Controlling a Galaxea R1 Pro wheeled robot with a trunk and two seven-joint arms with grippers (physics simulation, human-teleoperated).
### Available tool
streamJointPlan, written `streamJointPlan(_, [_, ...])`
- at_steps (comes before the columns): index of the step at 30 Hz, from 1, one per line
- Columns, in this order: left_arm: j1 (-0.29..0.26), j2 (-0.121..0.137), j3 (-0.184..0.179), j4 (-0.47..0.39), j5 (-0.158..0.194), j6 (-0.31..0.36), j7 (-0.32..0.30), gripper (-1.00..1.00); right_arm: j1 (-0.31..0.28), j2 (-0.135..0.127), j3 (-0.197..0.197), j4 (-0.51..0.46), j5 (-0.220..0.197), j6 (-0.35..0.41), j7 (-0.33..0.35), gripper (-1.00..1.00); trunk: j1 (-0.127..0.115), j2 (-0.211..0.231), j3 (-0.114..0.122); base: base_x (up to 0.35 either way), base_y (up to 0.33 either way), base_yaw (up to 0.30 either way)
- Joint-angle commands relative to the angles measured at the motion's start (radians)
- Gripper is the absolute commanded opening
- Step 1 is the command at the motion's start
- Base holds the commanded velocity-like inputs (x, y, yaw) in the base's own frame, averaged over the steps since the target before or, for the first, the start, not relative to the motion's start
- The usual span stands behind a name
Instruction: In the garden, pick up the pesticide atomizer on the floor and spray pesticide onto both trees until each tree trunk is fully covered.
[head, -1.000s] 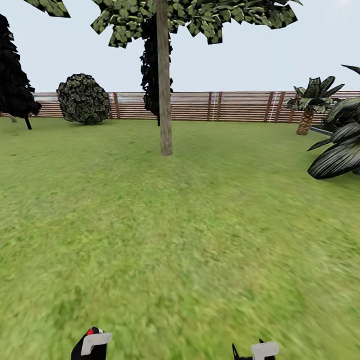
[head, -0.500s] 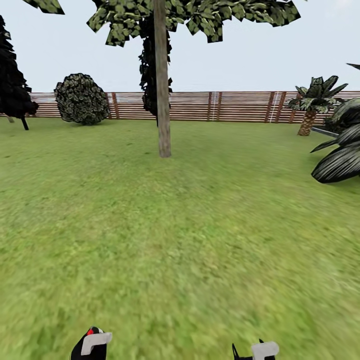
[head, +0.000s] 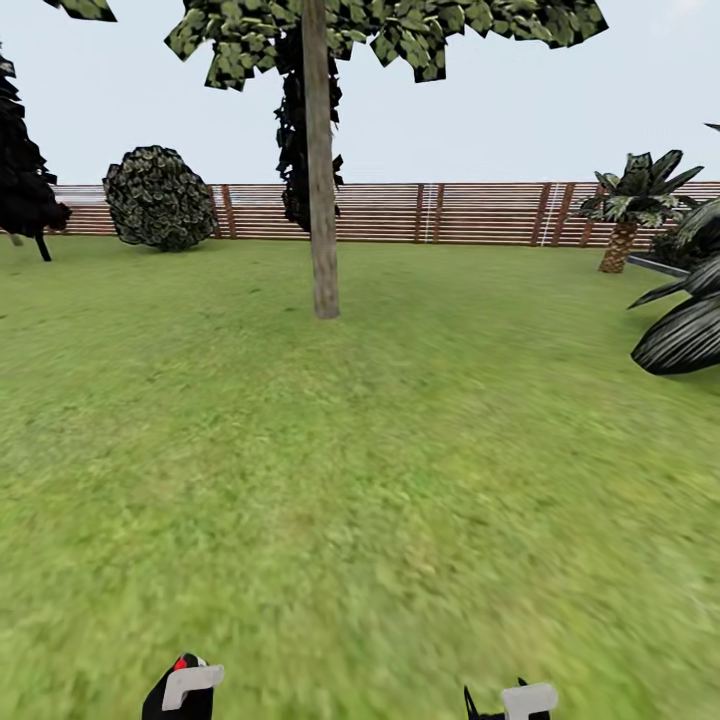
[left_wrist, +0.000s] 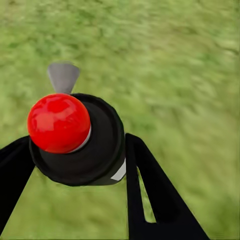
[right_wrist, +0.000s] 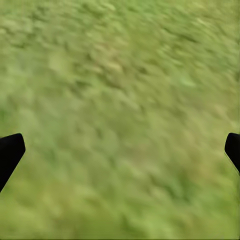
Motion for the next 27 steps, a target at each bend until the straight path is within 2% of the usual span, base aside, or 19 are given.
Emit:
streamJointPlan(1, [0.000, 0.000, 0.000, 0.000, 0.000, 0.000, 0.000, -1.00, 0.000, 0.000, 0.000, 0.000, 0.000, 0.000, 0.000, 1.00, 0.000, 0.000, 0.000, 0.339, -0.072, 0.000])
streamJointPlan(27, [0.000, 0.000, 0.000, 0.000, 0.000, 0.000, 0.000, -1.00, 0.000, 0.000, -0.001, 0.000, 0.000, 0.000, 0.000, 1.00, 0.000, 0.000, 0.000, 0.339, -0.072, 0.020])
